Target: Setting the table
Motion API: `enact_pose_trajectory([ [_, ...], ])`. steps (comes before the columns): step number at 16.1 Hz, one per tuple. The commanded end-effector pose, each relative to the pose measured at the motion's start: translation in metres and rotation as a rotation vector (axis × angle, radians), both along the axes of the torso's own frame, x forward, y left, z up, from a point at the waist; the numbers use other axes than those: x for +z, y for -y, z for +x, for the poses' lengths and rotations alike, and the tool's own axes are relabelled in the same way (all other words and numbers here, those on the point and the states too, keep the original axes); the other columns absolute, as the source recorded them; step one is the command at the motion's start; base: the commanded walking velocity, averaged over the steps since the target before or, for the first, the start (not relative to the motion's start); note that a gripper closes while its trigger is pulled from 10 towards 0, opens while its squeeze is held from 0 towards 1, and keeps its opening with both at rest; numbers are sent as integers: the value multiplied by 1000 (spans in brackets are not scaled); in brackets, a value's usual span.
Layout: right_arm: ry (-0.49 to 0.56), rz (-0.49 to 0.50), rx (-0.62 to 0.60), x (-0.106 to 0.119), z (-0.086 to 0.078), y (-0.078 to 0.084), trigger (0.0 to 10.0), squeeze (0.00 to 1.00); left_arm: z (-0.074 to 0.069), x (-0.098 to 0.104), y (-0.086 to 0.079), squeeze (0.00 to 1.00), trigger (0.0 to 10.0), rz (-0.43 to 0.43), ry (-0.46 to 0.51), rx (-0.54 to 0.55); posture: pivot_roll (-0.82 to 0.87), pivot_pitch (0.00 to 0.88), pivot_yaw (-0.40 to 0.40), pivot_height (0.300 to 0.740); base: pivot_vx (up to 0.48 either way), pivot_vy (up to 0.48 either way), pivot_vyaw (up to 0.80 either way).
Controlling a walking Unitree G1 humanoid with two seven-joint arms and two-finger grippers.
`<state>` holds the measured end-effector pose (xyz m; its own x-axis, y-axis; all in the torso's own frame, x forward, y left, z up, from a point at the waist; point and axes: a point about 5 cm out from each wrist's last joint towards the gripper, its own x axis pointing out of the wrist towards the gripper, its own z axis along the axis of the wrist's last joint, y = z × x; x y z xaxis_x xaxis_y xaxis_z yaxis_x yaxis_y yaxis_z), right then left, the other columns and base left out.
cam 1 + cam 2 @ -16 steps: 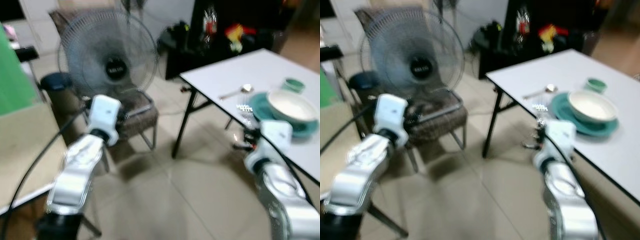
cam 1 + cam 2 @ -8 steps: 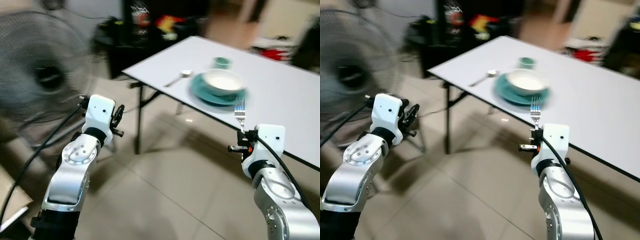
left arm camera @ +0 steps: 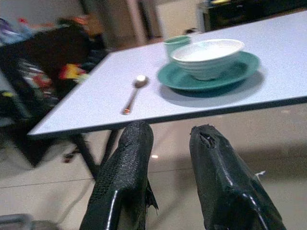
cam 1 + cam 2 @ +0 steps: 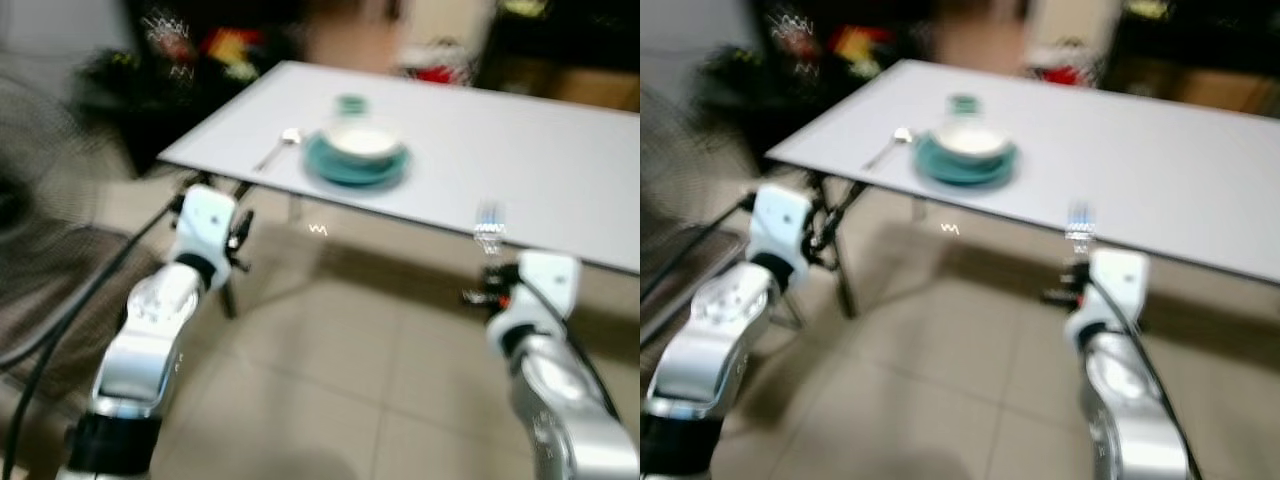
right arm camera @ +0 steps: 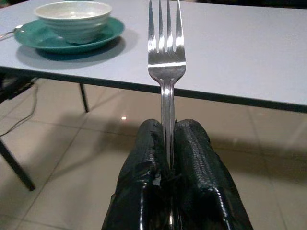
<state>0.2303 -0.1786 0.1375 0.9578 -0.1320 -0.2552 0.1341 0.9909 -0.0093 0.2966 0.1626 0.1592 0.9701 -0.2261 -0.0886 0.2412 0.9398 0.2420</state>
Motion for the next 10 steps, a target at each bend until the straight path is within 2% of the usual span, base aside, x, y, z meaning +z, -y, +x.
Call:
enact_pose_trajectory([
  [1, 31, -12, -16, 6, 1, 4, 10000, 0, 2, 3, 3, 0, 10000, -22, 1, -14, 30, 0, 5, 740, 0, 480, -800],
  [3, 33, -13, -19, 6, 2, 4, 10000, 0, 3, 4, 3, 0, 10000, -16, 7, -20, 30, 0, 6, 740, 0, 480, -800],
  [5, 43, -23, -21, 8, 2, 6, 10000, 0, 4, 6, 4, 0, 10000, -35, 12, -13, 25, 0, 9, 740, 0, 0, -628],
  [7, 64, -44, 27, 11, 4, 5, 10000, 0, 1, 6, 4, 0, 10000, -39, 27, -6, 24, 0, 5, 740, 0, 0, 0],
  [10, 79, -24, 78, 11, 5, 0, 10000, 0, -4, 4, 3, 0, 10000, -56, 39, 2, 29, 0, -5, 740, 0, 0, 0],
])
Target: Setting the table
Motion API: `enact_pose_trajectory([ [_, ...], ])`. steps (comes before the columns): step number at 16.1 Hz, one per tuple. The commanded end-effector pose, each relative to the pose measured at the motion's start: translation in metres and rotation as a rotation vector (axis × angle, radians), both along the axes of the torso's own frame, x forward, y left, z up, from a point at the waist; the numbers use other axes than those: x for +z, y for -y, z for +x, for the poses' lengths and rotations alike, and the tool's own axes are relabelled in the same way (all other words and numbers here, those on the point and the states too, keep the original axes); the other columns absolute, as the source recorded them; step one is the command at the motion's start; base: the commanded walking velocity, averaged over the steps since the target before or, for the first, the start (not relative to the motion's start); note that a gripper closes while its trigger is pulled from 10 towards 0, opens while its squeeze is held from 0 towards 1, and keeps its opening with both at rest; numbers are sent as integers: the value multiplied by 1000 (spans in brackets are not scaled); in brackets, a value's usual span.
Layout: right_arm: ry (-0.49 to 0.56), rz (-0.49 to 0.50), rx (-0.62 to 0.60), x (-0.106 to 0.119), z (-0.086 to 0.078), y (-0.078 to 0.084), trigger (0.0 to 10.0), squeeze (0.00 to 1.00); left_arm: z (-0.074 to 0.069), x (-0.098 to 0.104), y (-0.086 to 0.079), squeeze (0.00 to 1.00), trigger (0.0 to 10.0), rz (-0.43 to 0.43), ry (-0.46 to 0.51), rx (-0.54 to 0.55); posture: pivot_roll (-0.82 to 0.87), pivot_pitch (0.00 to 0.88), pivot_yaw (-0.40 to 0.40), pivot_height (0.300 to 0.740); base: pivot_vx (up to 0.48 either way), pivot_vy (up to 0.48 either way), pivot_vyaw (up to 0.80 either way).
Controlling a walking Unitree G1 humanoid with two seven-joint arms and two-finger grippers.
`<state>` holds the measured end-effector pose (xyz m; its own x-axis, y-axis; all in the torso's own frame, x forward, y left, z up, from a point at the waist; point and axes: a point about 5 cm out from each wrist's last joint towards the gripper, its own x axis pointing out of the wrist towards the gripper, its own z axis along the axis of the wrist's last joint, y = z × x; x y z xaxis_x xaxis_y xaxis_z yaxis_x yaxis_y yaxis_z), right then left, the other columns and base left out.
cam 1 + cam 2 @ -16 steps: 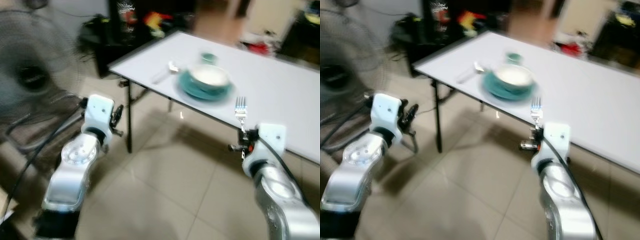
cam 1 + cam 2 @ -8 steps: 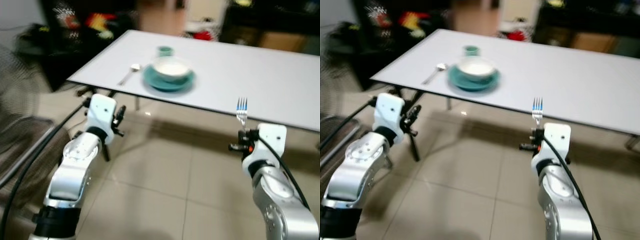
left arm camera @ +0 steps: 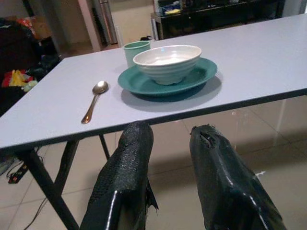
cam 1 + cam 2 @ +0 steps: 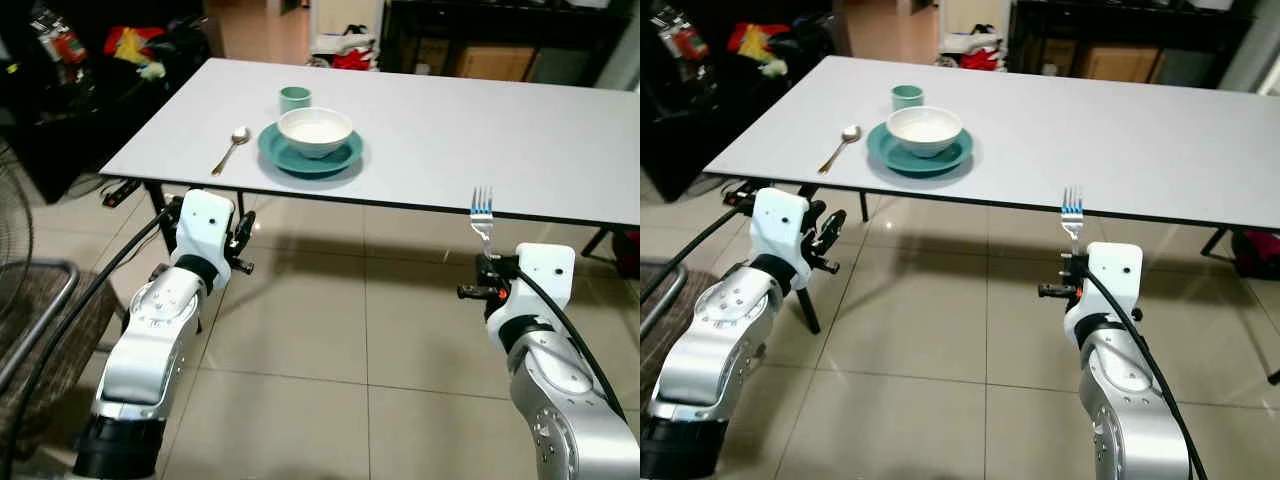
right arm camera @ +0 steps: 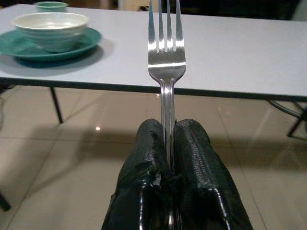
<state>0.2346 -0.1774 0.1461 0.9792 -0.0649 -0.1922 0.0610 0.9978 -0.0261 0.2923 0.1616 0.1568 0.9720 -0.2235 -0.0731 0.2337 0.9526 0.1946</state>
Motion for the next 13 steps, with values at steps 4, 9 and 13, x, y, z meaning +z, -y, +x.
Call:
enact_pose_trajectory([
  [4, 57, 63, 48, 5, 3, 1, 10000, 0, -3, 7, 5, 0, 10000, -60, 46, -2, 33, 0, -16, 740, 0, 0, 0],
  [9, 57, 102, 72, 3, 3, 1, 10000, 0, -4, 9, 5, 0, 10000, -75, 55, -8, 33, 0, -16, 740, 220, 0, 0],
  [13, 55, 64, 72, 3, 5, 3, 10000, 0, -4, 10, 4, 0, 10000, -73, 59, -19, 34, 0, -25, 740, 328, 0, 0],
])
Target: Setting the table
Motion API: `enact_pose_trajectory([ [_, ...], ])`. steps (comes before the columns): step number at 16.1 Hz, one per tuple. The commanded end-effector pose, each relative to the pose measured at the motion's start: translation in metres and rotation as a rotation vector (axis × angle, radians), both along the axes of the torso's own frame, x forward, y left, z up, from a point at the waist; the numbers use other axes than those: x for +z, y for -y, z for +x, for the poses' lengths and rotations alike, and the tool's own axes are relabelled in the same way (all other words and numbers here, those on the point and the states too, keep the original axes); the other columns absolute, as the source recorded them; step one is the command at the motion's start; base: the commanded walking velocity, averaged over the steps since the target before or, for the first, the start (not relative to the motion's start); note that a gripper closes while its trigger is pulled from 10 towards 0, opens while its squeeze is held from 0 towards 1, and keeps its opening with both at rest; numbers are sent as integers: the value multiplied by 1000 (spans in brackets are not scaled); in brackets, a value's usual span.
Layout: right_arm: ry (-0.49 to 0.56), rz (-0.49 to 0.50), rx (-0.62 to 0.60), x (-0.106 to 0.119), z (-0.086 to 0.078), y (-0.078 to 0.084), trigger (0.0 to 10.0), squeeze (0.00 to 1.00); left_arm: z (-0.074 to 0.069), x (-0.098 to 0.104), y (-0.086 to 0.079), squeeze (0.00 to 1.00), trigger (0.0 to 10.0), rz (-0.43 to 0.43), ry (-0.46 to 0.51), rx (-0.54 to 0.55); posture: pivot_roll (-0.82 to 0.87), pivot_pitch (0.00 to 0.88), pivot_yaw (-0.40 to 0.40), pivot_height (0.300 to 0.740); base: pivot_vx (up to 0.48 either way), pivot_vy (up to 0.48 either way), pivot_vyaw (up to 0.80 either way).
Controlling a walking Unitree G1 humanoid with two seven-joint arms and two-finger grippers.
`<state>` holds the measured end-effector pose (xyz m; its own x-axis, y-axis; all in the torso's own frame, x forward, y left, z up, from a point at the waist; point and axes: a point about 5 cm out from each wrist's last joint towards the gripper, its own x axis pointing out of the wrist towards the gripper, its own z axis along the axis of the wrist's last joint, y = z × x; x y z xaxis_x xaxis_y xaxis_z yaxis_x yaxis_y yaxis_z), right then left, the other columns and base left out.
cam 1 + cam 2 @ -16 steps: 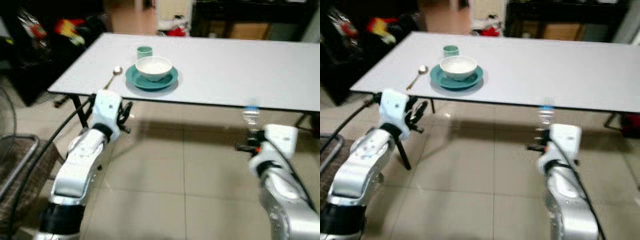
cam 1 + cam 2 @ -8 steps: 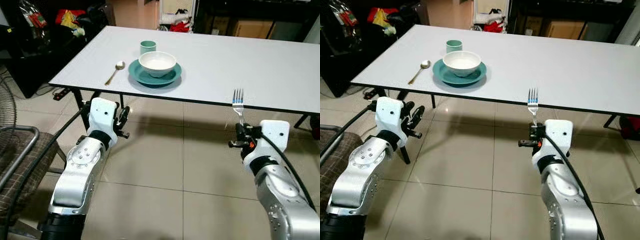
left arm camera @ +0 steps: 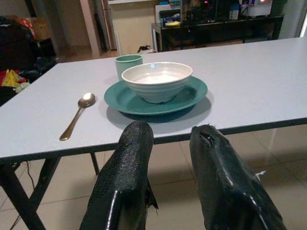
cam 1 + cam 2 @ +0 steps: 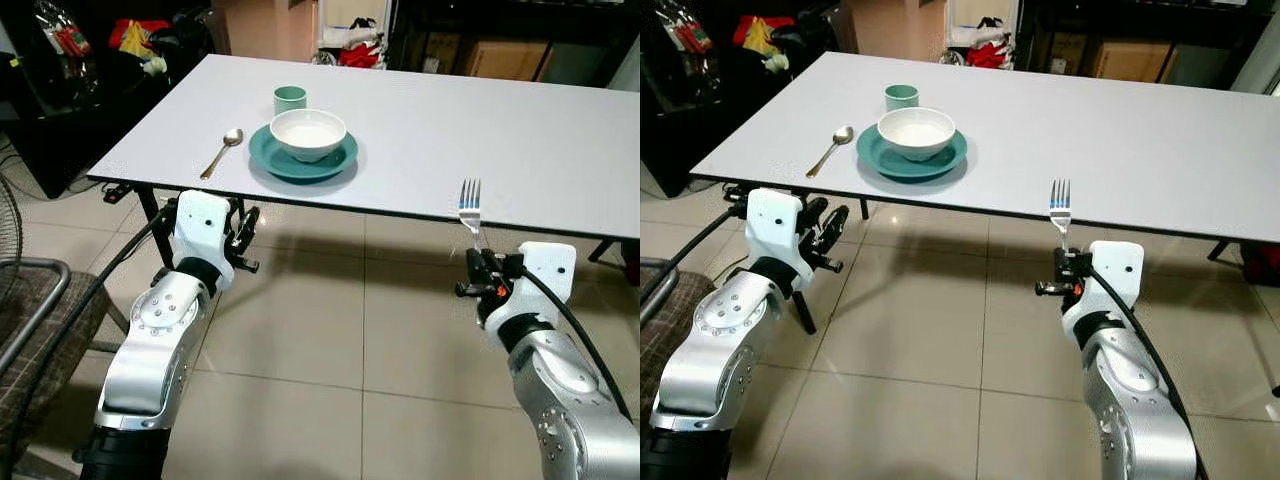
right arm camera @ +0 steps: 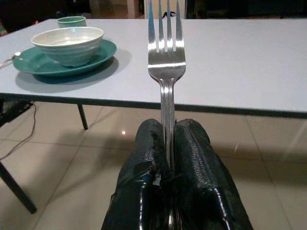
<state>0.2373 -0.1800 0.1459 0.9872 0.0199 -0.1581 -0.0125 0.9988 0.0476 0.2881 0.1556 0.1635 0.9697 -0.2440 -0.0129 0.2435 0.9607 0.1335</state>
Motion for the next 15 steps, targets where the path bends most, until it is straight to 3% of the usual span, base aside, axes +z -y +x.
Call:
enact_pose_trajectory([
  [1, 17, -10, -12, 3, 3, 2, 10000, 0, 1, 4, -2, 0, 10000, 1, 16, -1, 33, 0, -24, 740, 341, 0, 406],
  [2, 14, -13, -24, 2, 3, 3, 10000, 0, 1, 4, -3, 0, 10000, -1, 15, 0, 33, 0, -24, 740, 345, 0, 800],
  [15, 31, -7, 9, 4, 4, 2, 10000, 0, -2, -1, -10, 0, 10000, -7, -1, 3, 29, 0, -30, 740, 341, 0, 0],
])
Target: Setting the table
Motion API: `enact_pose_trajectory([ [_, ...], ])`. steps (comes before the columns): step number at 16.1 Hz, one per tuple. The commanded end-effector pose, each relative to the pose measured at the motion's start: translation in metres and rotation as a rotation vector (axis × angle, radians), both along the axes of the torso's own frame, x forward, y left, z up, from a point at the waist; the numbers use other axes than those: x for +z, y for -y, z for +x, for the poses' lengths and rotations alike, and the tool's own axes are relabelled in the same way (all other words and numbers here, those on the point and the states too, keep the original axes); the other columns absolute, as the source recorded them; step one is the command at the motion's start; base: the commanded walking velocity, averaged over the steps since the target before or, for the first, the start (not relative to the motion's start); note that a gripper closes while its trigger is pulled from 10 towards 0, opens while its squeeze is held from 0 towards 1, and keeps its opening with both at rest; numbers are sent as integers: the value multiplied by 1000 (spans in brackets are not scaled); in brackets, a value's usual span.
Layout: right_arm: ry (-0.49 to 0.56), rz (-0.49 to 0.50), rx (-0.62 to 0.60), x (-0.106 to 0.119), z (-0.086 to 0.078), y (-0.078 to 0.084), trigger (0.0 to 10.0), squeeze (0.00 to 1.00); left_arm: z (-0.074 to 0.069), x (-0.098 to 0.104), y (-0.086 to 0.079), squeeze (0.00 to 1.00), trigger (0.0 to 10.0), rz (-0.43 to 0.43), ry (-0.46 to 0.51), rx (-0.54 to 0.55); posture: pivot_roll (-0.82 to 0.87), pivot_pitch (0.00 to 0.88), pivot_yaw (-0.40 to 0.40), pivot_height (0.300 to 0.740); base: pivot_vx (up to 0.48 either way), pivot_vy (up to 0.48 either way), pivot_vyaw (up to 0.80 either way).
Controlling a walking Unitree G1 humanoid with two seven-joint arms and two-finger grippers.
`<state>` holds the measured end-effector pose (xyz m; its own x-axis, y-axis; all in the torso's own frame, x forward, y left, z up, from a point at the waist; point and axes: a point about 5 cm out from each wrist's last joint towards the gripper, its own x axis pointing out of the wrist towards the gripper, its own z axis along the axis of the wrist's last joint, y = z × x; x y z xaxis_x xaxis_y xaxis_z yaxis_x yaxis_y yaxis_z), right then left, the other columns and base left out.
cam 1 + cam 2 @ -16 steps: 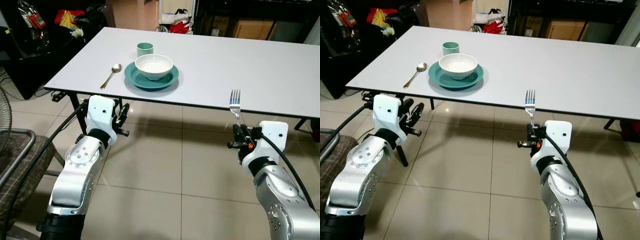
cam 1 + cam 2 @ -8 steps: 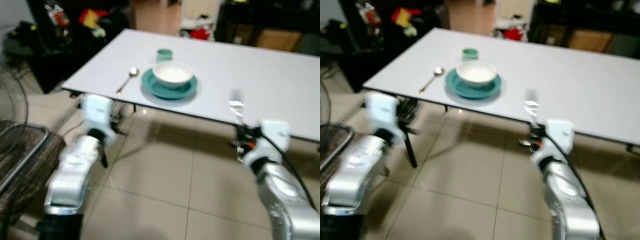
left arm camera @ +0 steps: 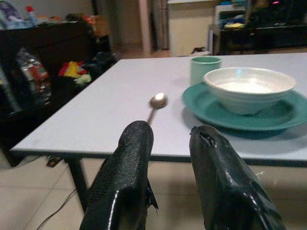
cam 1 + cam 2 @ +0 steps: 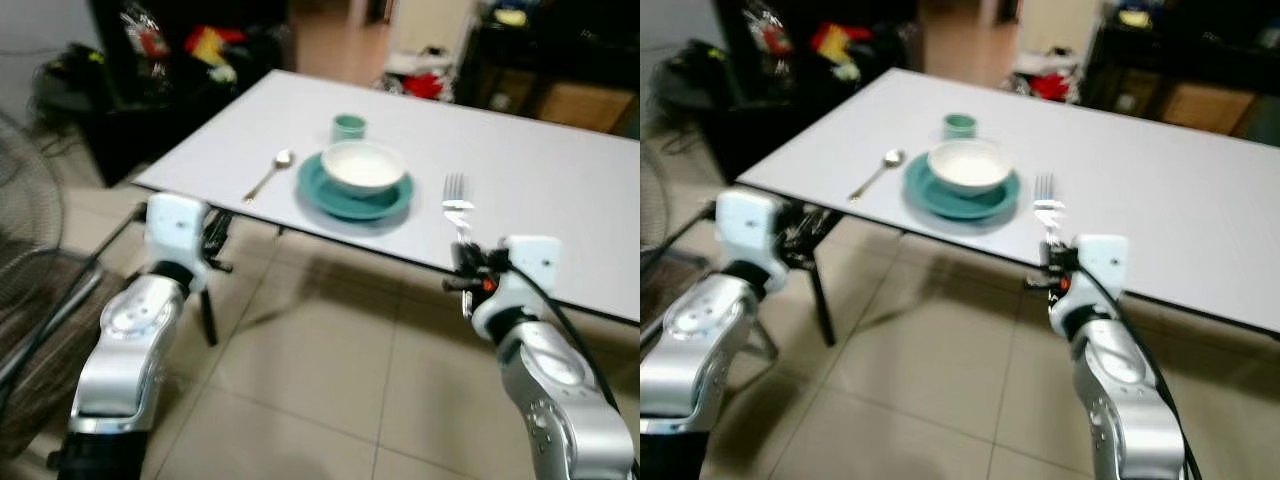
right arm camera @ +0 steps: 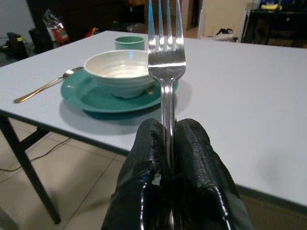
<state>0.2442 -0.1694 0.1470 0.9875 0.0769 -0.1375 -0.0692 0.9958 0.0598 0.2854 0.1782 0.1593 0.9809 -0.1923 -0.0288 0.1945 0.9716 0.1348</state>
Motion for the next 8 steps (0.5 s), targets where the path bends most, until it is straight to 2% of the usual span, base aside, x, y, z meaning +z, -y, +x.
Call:
enact_pose_trajectory([
  [1, 11, -19, -48, 2, -3, 12, 10000, 0, 1, 3, 13, 0, 10000, -10, 15, -50, 29, 0, -28, 740, 337, 0, 0],
  [8, 8, -19, -53, 1, -2, 11, 10000, 0, 2, 5, 12, 0, 10000, 0, 17, -54, 27, 0, -31, 740, 333, 0, 0],
])
